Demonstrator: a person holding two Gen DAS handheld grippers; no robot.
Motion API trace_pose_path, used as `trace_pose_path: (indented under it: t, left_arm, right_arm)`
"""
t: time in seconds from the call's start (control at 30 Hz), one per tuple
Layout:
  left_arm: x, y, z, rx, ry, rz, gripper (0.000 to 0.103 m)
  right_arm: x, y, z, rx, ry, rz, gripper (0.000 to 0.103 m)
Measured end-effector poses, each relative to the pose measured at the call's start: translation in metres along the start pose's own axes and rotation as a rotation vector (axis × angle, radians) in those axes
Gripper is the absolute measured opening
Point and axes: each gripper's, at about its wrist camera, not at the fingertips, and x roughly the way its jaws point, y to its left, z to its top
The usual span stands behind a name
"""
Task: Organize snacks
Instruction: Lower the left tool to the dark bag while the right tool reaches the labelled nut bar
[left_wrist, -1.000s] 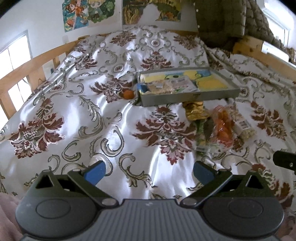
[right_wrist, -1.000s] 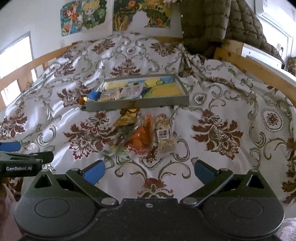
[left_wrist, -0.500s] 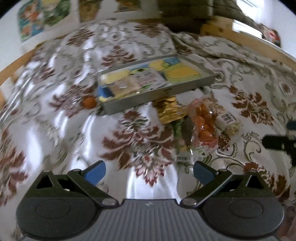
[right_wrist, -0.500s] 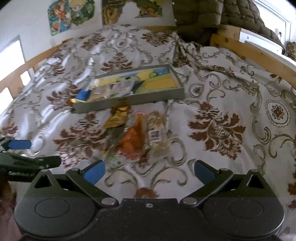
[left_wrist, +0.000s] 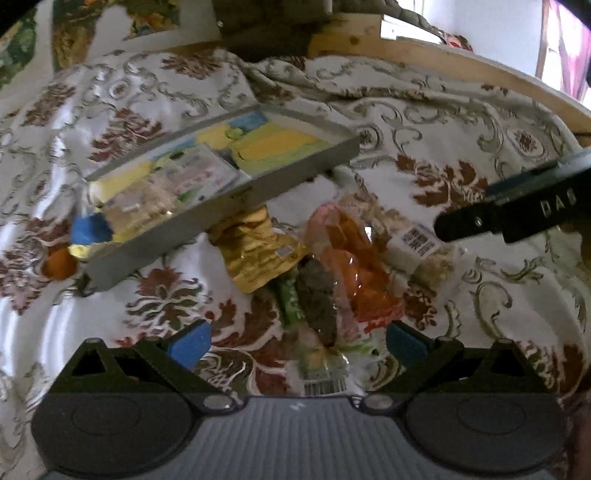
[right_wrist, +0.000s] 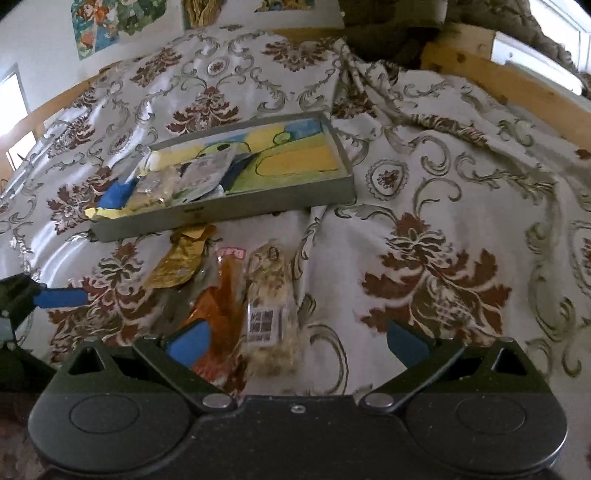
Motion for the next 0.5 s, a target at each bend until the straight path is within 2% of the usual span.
trace_pose_path:
  t: [0.2,0.3,0.5]
  left_arm:
    - [0.013,0.016,-0.002,-0.056,0.003,-0.074,0.103]
    - [0.014,0.022,-0.001,-0.091,0.004,-0.104,0.098]
    - [0.018,0.034,0.000,-0.182,0.021,-0.149,0.080]
  right_arm:
    - [0.023,0.000,-0.001,-0.012,0.020,0.060,0.092]
    - [0.031,0.001,-0.001,-0.012,0.030,0.072,0.087]
    - [0.043,0.003,0.000,-0.019,0.039,0.063,0.080]
